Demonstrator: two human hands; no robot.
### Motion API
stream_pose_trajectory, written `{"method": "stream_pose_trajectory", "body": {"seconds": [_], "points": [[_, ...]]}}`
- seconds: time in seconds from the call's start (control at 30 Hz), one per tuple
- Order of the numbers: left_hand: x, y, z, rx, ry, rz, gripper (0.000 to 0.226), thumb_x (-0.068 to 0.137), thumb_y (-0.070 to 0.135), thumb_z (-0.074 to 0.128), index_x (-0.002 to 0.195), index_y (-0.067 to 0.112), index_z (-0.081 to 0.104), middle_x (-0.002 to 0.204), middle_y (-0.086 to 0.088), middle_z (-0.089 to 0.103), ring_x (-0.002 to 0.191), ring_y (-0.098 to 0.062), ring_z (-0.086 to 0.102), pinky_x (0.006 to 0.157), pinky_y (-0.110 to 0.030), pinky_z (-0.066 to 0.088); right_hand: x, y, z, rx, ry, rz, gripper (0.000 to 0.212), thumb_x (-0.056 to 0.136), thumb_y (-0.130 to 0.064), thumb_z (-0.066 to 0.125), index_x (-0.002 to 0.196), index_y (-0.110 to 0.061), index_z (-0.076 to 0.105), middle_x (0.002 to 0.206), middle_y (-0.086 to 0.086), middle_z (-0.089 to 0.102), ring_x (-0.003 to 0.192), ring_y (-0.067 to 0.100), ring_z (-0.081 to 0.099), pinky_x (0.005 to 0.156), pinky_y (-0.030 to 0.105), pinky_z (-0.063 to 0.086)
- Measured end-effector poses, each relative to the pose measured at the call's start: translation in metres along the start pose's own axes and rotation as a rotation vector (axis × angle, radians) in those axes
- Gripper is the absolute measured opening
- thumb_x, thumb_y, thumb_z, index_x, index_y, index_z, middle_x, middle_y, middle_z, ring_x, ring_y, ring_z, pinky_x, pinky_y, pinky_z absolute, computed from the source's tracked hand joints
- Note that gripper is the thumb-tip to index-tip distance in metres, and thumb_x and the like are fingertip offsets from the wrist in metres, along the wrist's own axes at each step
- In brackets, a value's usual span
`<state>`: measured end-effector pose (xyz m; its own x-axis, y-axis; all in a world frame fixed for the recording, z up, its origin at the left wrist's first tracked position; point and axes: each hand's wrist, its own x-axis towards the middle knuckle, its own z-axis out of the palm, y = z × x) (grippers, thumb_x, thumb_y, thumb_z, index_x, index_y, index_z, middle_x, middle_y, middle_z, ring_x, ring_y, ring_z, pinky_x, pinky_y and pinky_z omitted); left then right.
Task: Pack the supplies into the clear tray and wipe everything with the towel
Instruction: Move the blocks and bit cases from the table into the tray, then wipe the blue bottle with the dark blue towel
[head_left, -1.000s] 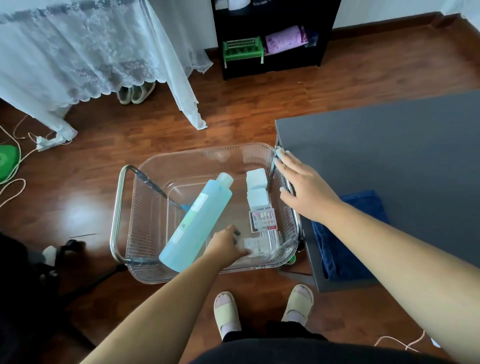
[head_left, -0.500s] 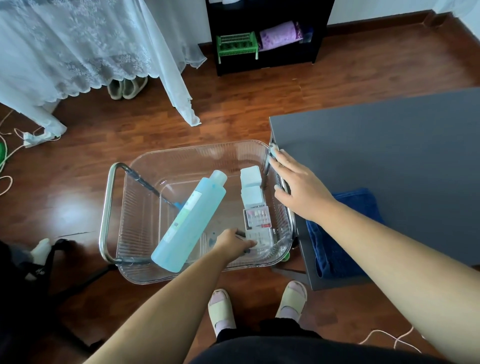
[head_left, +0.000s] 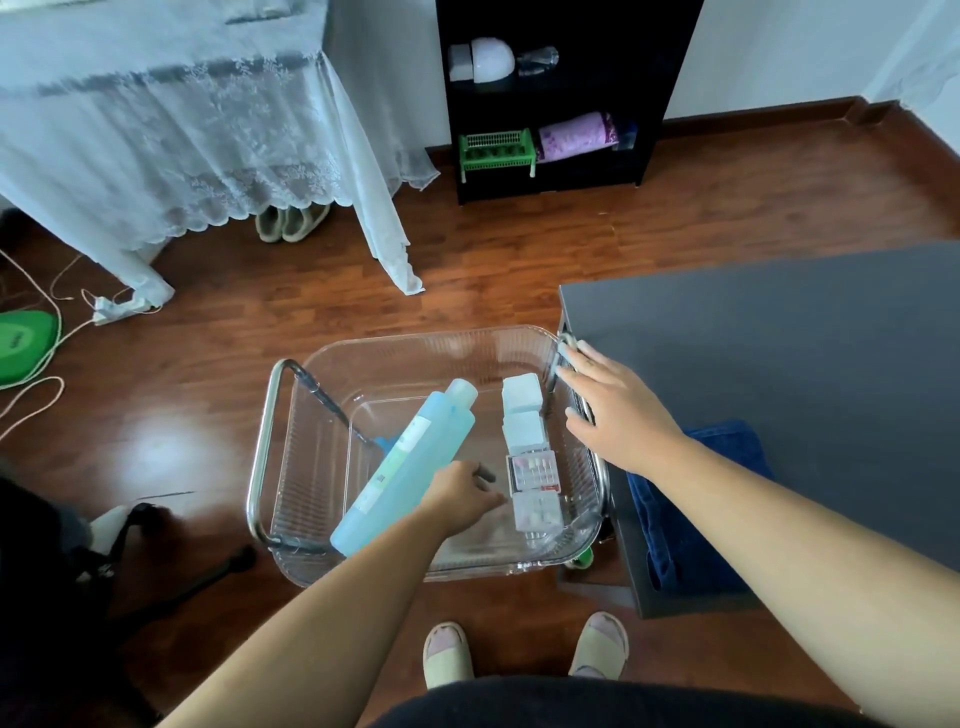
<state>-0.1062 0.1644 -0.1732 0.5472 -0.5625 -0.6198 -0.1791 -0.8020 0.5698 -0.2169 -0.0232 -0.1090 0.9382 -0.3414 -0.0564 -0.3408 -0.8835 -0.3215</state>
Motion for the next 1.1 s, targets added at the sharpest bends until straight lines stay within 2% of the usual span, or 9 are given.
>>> {"method": "stream_pose_trajectory", "body": {"seconds": [0.13, 0.33, 0.4, 0.5, 0.67, 0.77, 0.83, 1.0, 1.1], "points": [[-0.006, 0.003, -0.041, -0.001, 0.113, 0.087, 0.034, 0.079, 0.026, 0.074, 0.107, 0.011, 0.064, 0.090, 0.000, 0.064, 0.073, -0.011, 0.053, 0.056, -0.018, 0.039, 0.016, -0.023, -0.008, -0.034, 0.028, -0.045, 0.047, 0.094, -0.028, 0.047, 0.139, -0.015, 0.044, 0.158, 0.001, 0.020, 0.147, 0.016, 0.009, 0.117, 0.030, 0.007], [0.001, -0.013, -0.101, 0.061, 0.281, 0.117, 0.033, 0.076, 0.027, 0.073, 0.105, 0.015, 0.063, 0.097, 0.001, 0.066, 0.091, -0.018, 0.061, 0.076, -0.027, 0.046, 0.045, -0.077, 0.012, 0.303, -0.067, 0.129, 0.037, 0.090, -0.028, 0.055, 0.126, -0.020, 0.055, 0.131, -0.004, 0.055, 0.118, 0.016, 0.051, 0.095, 0.033, 0.043], [0.011, -0.025, -0.111, 0.081, 0.279, 0.101, 0.039, 0.075, 0.028, 0.074, 0.109, 0.014, 0.061, 0.102, -0.001, 0.064, 0.094, -0.019, 0.060, 0.083, -0.030, 0.049, 0.051, -0.087, 0.031, 0.441, -0.126, 0.251, 0.036, 0.088, -0.027, 0.058, 0.123, -0.019, 0.057, 0.123, -0.001, 0.061, 0.110, 0.015, 0.057, 0.091, 0.029, 0.045], [0.031, -0.041, -0.115, 0.100, 0.168, 0.043, 0.058, 0.073, 0.035, 0.077, 0.121, 0.013, 0.053, 0.113, -0.005, 0.060, 0.098, -0.019, 0.056, 0.083, -0.030, 0.047, 0.057, -0.092, 0.066, 0.671, -0.202, 0.483, 0.040, 0.087, -0.027, 0.064, 0.123, -0.013, 0.057, 0.122, 0.004, 0.064, 0.109, 0.018, 0.060, 0.087, 0.023, 0.042], [0.074, -0.056, -0.107, 0.025, -0.036, -0.021, 0.079, 0.068, 0.039, 0.082, 0.132, 0.011, 0.045, 0.122, -0.008, 0.059, 0.106, -0.023, 0.059, 0.089, -0.032, 0.049, 0.076, -0.089, 0.120, 0.843, -0.289, 0.749, 0.041, 0.082, -0.034, 0.069, 0.113, -0.008, 0.059, 0.106, 0.008, 0.068, 0.085, 0.026, 0.069, 0.086, 0.043, 0.055], [0.092, -0.059, -0.108, -0.011, -0.130, -0.003, 0.066, 0.066, 0.040, 0.084, 0.121, 0.015, 0.059, 0.106, 0.001, 0.065, 0.088, -0.012, 0.063, 0.071, -0.021, 0.052, 0.087, -0.086, 0.138, 0.972, -0.286, 0.824, 0.042, 0.078, -0.033, 0.074, 0.108, -0.007, 0.062, 0.103, 0.008, 0.070, 0.091, 0.024, 0.068, 0.089, 0.046, 0.054], [0.094, -0.060, -0.111, -0.049, -0.122, -0.008, 0.060, 0.061, 0.041, 0.086, 0.112, 0.017, 0.065, 0.097, 0.004, 0.066, 0.080, -0.008, 0.064, 0.060, -0.017, 0.050, 0.090, -0.085, 0.143, 1.071, -0.279, 0.852, 0.044, 0.077, -0.031, 0.076, 0.111, -0.007, 0.061, 0.107, 0.007, 0.069, 0.096, 0.023, 0.067, 0.092, 0.045, 0.052], [0.077, -0.055, -0.125, -0.197, -0.017, -0.005, 0.072, 0.052, 0.038, 0.090, 0.116, 0.016, 0.063, 0.107, -0.003, 0.069, 0.095, -0.020, 0.066, 0.084, -0.040, 0.057, 0.100, -0.089, 0.126, 1.239, -0.233, 0.814, 0.042, 0.077, -0.019, 0.077, 0.112, -0.012, 0.056, 0.110, 0.006, 0.068, 0.095, 0.020, 0.067, 0.081, 0.039, 0.056], [0.052, -0.043, -0.136, -0.257, 0.109, 0.022, 0.077, 0.051, 0.036, 0.091, 0.117, 0.018, 0.056, 0.108, 0.000, 0.065, 0.096, -0.018, 0.063, 0.083, -0.039, 0.057, 0.107, -0.094, 0.103, 1.206, -0.193, 0.713, 0.047, 0.072, -0.015, 0.079, 0.113, -0.016, 0.056, 0.106, 0.001, 0.068, 0.096, 0.018, 0.066, 0.083, 0.036, 0.056]]}}
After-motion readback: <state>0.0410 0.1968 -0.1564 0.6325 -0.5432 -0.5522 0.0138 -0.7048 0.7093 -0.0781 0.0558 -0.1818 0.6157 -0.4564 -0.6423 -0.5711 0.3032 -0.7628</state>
